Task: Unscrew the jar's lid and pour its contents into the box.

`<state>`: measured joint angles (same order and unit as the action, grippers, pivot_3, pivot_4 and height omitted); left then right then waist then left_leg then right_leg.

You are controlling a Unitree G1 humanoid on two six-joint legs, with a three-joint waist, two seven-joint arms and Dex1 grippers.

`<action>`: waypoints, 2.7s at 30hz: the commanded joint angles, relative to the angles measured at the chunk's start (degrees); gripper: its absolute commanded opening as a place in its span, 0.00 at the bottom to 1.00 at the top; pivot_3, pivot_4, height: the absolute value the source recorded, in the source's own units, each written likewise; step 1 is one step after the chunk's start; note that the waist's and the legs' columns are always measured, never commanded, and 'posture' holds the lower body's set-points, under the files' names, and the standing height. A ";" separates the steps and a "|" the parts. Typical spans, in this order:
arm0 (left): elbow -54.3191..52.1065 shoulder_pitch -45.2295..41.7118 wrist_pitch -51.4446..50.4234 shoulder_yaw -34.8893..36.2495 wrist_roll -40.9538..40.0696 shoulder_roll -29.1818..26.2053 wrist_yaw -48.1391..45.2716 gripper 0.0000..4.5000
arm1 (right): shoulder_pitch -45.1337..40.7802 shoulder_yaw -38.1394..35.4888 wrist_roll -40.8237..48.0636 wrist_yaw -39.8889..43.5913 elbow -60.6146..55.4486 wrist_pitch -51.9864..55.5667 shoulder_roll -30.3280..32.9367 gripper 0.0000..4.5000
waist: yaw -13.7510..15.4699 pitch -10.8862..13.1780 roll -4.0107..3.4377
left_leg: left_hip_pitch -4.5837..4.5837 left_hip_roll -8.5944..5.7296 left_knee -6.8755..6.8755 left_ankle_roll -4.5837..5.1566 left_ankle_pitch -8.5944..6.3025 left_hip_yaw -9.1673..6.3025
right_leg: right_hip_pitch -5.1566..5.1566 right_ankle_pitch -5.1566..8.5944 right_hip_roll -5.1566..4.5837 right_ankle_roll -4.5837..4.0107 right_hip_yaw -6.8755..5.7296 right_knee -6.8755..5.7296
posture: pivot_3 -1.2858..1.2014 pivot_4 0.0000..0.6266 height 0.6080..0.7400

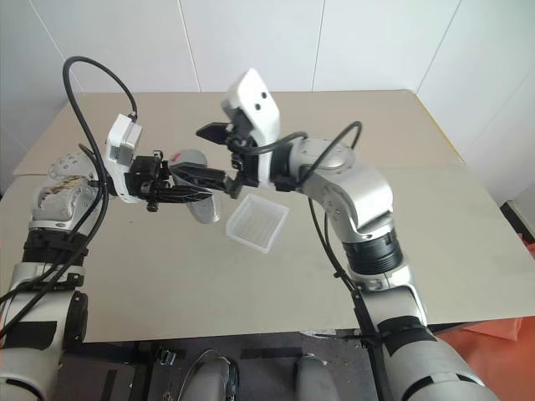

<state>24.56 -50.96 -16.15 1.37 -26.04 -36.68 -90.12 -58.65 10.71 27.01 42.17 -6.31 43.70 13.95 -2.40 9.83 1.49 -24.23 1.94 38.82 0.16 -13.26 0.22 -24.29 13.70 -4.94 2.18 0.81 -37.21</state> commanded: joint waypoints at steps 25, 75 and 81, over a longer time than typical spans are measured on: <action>-2.22 -0.43 0.51 1.22 -0.86 -1.20 0.55 0.46 | -0.64 -1.02 -2.59 3.39 2.03 -3.69 2.44 0.99 | 0.11 0.00 0.00 | 0.00 0.00 0.00 0.00 0.00 0.00 | 0.00 0.00 0.00 0.00 0.00 -0.01 | 0.52 0.24 1.00; -4.54 1.53 -0.29 1.45 -1.20 -1.35 1.28 0.46 | -2.26 0.79 -0.54 2.64 0.54 0.95 -0.40 0.99 | 0.07 0.00 0.00 | 0.00 0.00 0.00 0.00 0.00 -0.01 | 0.00 0.00 0.00 0.00 0.00 0.00 | 0.52 0.24 1.00; -4.96 1.79 -0.50 1.44 -1.29 -1.58 1.32 0.46 | -2.38 0.70 -0.54 2.36 0.81 0.97 -0.67 0.72 | 0.06 0.00 0.00 | 0.00 0.00 0.00 0.00 0.00 -0.01 | 0.00 0.00 0.00 0.00 -0.01 0.00 | 0.52 0.24 1.00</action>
<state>21.91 -48.86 -16.53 1.38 -26.30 -37.27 -88.91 -59.67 12.34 26.03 44.80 -4.25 44.67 13.73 -2.34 9.83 1.49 -24.22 1.94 38.82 0.16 -13.26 0.22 -24.30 13.70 -4.94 2.18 0.81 -37.21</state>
